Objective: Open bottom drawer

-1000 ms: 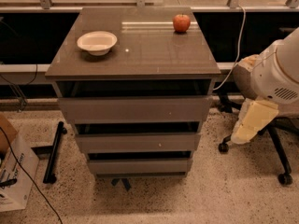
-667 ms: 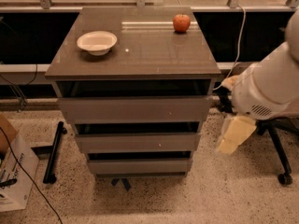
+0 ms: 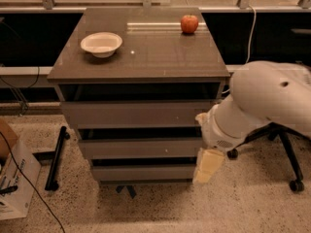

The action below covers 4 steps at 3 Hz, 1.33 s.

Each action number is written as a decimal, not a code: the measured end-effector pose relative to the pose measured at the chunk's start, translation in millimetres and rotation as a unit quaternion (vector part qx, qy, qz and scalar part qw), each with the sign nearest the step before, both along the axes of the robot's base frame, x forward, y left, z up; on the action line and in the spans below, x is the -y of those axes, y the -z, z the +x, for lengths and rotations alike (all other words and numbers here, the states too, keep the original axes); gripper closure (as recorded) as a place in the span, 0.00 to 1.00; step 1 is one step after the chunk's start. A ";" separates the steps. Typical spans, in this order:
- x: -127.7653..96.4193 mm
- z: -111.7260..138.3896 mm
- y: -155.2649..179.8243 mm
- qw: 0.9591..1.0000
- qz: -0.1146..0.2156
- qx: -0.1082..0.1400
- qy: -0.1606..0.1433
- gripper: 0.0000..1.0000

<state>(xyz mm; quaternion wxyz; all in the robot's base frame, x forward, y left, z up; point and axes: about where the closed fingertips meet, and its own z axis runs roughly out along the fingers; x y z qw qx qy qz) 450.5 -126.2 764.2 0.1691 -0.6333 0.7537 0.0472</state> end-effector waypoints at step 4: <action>-37.4 46.5 161.9 0.999 0.016 -0.049 0.001 0.00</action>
Offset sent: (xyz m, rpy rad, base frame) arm 0.0708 0.0402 -0.1856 0.0942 0.1362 0.0053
